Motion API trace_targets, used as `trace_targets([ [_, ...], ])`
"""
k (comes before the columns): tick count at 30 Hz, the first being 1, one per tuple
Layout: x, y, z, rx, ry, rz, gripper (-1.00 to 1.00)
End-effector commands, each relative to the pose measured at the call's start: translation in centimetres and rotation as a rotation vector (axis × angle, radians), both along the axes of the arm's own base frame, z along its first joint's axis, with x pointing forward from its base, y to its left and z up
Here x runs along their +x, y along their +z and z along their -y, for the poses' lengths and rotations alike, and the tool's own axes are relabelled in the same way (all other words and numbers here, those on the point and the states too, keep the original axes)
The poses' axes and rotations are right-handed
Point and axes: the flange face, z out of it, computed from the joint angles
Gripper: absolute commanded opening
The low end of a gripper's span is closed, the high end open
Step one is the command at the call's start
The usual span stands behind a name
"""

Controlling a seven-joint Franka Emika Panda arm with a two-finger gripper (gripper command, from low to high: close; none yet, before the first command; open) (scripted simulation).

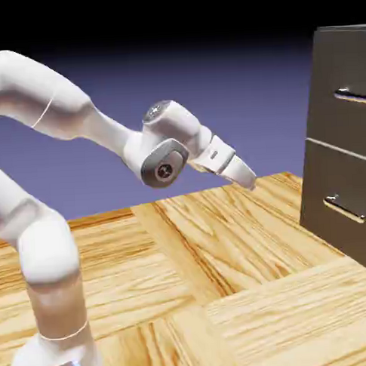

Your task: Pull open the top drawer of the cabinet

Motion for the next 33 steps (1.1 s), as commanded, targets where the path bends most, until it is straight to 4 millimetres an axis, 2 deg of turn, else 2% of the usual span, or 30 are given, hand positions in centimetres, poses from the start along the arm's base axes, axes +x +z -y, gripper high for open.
trace_targets([
  [1, 0.1, 1.2, -0.7, -0.05, 0.063, 0.023, 0.0],
  [9, -0.7, 10.4, -5.2, -0.468, 0.506, 0.233, 0.0],
  [17, -3.0, 18.8, -7.2, -0.921, 0.82, 0.461, 0.0],
  [25, -5.1, 25.8, -6.3, -1.398, 0.992, 0.658, 0.0],
  [33, -5.6, 30.9, -3.1, -1.879, 1.035, 0.768, 0.0],
])
